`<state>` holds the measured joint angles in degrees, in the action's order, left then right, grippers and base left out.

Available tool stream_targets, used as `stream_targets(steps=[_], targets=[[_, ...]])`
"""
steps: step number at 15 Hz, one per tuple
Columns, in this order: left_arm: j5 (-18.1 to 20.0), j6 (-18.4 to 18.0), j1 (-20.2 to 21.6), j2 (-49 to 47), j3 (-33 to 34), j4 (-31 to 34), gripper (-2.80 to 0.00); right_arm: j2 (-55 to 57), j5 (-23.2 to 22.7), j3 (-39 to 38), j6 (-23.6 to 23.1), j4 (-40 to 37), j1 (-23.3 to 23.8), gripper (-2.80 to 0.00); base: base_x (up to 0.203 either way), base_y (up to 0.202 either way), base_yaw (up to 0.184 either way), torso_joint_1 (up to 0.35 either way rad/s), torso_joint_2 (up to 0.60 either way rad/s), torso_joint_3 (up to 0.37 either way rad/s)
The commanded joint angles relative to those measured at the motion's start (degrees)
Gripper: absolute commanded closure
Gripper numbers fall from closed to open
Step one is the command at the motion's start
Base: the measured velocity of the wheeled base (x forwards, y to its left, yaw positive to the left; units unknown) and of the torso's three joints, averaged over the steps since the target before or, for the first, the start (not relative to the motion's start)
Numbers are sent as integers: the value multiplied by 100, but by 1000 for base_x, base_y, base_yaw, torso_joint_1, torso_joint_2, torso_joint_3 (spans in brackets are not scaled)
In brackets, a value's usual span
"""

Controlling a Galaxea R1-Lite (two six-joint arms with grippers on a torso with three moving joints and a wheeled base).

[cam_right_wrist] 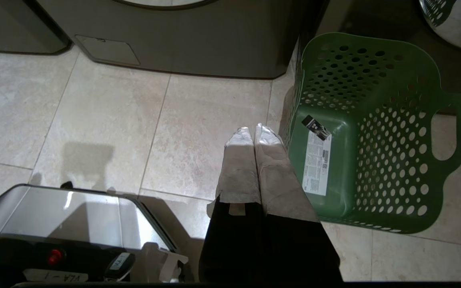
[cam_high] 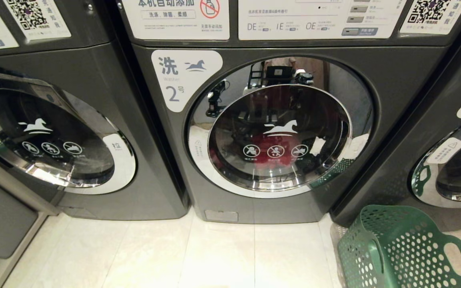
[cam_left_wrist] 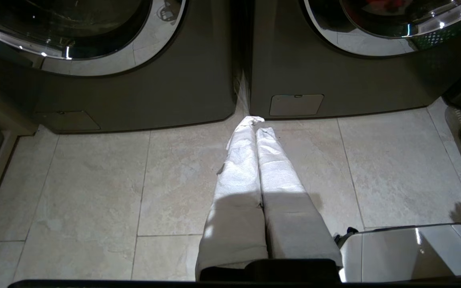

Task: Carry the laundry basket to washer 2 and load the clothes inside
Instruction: Press the washing machine switch

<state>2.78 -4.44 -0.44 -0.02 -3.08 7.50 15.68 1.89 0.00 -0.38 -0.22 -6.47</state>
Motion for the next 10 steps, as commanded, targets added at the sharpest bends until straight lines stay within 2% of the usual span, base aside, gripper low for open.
stream_targets(steps=[1,10], targets=[[3,-5,0,11,1,6,0,6,-4,-9,-8,-4,-3,0,0,0,0,126,-459,-330],[3,-5,0,11,1,6,0,6,-4,-9,-6,-4,-3,0,0,0,0,157,-471,-321]])
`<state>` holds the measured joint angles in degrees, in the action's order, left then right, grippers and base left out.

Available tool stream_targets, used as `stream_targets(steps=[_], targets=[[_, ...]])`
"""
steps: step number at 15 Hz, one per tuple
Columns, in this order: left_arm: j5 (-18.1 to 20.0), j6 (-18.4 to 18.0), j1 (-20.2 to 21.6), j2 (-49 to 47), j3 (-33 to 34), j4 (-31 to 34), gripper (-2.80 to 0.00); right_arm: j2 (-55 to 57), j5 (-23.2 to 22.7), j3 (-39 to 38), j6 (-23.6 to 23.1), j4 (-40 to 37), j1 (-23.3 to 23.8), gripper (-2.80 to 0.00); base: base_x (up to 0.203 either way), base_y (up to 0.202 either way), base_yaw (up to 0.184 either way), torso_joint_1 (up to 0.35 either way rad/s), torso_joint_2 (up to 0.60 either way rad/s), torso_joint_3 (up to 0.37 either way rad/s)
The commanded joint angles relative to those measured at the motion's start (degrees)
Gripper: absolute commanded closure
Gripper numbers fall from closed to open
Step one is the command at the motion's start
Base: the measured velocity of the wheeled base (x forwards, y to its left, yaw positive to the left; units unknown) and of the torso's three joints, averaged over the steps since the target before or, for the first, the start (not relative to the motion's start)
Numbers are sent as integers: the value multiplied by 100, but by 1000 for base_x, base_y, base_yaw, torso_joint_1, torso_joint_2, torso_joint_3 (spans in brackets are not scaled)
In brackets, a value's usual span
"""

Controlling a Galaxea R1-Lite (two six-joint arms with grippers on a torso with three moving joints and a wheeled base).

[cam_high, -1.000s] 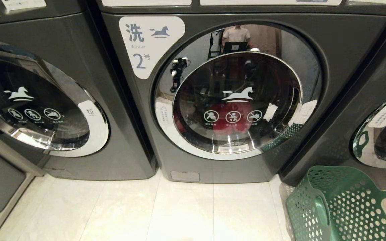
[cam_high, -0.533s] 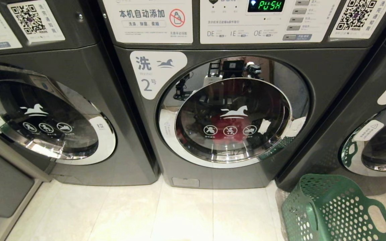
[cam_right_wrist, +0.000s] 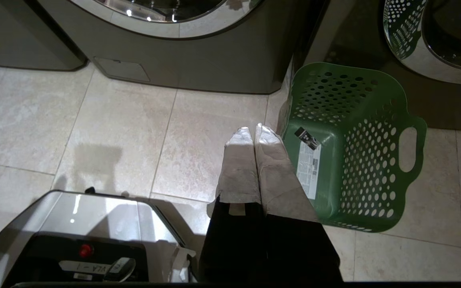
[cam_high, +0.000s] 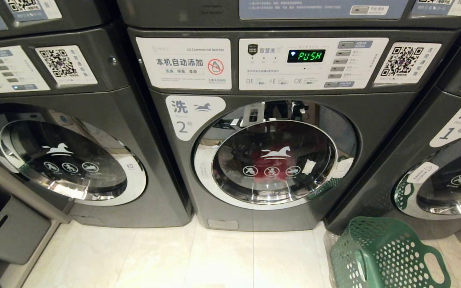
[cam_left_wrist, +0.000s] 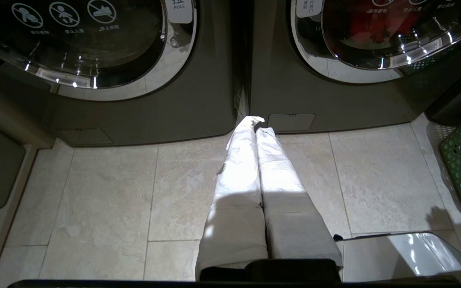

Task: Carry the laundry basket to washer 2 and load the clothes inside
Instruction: Press the washing machine switch

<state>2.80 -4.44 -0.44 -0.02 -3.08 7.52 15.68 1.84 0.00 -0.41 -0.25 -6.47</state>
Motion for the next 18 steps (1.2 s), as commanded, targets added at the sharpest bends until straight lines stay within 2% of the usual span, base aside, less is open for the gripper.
stream_targets(steps=[1,14,17,18], targets=[[1,-5,0,11,1,4,0,6,0,-9,-2,-1,-3,0,0,0,0,196,-494,-308],[1,-5,0,11,1,4,0,6,9,-9,6,-1,-3,0,0,0,0,226,-529,-304],[1,-5,0,11,1,4,0,6,3,-4,29,25,-3,0,0,0,0,66,-148,-81],[10,-13,0,11,1,4,0,6,-48,-9,-141,20,-3,0,0,0,0,20,-33,-25]])
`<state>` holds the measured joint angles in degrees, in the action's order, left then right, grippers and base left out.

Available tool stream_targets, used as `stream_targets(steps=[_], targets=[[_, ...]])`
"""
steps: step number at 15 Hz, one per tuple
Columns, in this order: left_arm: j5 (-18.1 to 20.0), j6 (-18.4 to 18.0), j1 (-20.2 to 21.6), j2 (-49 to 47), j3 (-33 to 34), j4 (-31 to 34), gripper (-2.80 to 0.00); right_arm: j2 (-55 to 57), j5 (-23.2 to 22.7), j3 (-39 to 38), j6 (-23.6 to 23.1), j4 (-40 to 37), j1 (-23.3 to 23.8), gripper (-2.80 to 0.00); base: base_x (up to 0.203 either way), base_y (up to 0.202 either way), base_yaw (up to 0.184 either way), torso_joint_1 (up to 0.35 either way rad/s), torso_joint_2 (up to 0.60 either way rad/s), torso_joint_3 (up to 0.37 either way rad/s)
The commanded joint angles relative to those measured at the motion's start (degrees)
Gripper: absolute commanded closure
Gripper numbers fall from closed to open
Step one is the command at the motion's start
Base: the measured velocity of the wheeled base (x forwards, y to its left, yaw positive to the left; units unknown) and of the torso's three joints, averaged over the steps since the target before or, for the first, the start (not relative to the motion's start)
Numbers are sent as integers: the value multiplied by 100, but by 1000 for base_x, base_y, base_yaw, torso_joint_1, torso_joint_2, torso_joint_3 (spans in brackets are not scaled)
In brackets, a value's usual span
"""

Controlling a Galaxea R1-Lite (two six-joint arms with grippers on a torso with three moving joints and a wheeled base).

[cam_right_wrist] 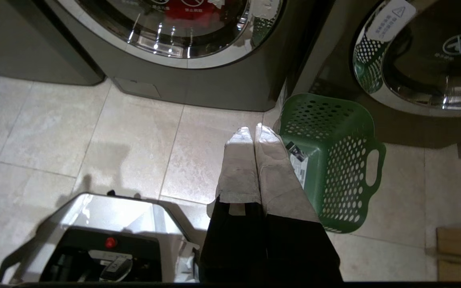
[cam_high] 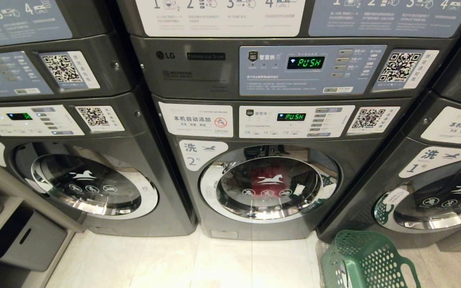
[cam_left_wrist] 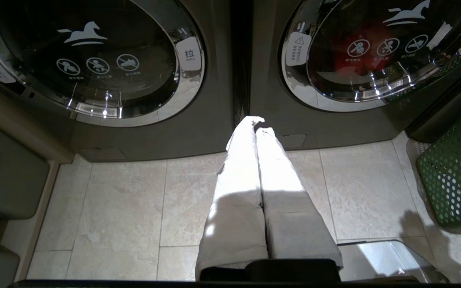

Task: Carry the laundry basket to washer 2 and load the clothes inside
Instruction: Press the washing machine switch

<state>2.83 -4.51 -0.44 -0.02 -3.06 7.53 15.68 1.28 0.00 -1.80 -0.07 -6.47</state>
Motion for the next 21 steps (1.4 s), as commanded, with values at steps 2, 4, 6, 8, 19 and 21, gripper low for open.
stream_targets(steps=[2,4,6,8,19,21], targets=[[7,-6,0,11,-2,3,0,6,-99,122,-887,95,-3,0,0,0,0,0,0,0],[7,-6,0,11,-2,3,0,100,-421,930,-1105,63,1,0,0,0,0,0,0,0],[7,-6,0,11,-2,3,0,702,-729,1610,-1128,-76,1,0,0,0,0,0,0,0],[-2,3,0,11,-2,3,0,1650,-1026,1873,-1068,43,-1,0,0,0,0,0,0,0],[-2,3,0,11,-2,3,0,8043,-1333,1912,-984,7190,-199,0,0,0,0,0,0,0],[-2,3,0,11,-2,3,0,8353,-1318,2104,-966,7917,-295,0,0,0,0,0,0,0]])
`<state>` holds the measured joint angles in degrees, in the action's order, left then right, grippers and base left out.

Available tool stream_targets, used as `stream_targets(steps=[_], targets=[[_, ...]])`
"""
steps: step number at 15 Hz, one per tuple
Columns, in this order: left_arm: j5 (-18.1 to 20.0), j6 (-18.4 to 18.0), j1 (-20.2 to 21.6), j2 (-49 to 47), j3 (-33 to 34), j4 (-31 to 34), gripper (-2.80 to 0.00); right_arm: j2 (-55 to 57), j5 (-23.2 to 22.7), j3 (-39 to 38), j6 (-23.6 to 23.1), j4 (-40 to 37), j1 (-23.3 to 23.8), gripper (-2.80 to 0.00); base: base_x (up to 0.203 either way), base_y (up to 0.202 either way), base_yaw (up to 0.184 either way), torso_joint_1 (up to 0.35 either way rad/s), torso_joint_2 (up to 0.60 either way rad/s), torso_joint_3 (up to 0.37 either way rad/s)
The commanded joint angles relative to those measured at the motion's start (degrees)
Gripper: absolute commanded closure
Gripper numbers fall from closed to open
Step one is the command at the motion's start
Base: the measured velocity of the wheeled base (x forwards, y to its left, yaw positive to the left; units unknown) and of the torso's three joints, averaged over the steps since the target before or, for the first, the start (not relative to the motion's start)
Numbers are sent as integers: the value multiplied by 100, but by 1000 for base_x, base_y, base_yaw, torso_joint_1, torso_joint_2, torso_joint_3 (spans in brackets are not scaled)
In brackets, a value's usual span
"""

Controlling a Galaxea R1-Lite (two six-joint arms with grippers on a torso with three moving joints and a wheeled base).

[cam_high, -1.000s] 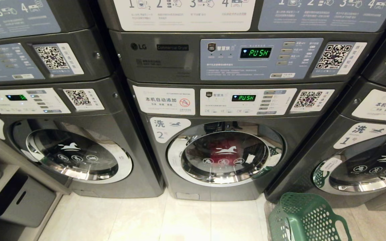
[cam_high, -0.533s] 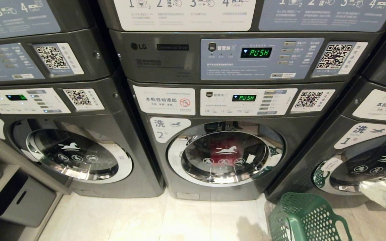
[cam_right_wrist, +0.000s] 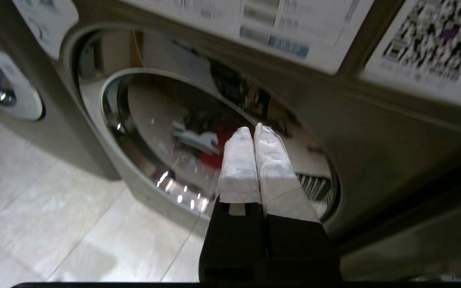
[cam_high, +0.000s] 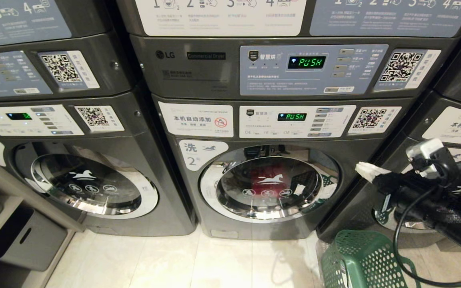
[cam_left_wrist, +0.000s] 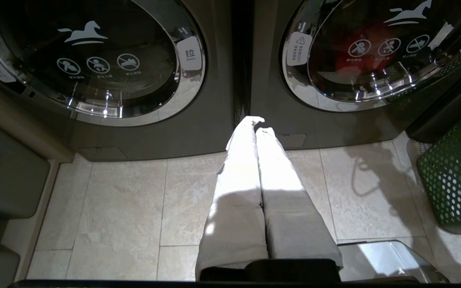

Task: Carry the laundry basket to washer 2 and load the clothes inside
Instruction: Press the washing machine switch

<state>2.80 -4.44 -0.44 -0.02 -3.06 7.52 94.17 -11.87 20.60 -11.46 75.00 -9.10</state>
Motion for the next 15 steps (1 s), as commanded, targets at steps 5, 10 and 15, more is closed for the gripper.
stream_targets(steps=[5,10,15], targets=[[1,-4,0,11,-2,4,0,1124,-23,518,-43,1217,-158,0,0,0,0,0,0,0],[1,-4,0,11,-2,4,0,1501,-389,832,-50,1266,-197,0,0,0,0,0,0,0],[1,-4,0,11,-2,4,0,2057,-340,1902,-239,1266,-223,0,0,0,0,0,0,0]])
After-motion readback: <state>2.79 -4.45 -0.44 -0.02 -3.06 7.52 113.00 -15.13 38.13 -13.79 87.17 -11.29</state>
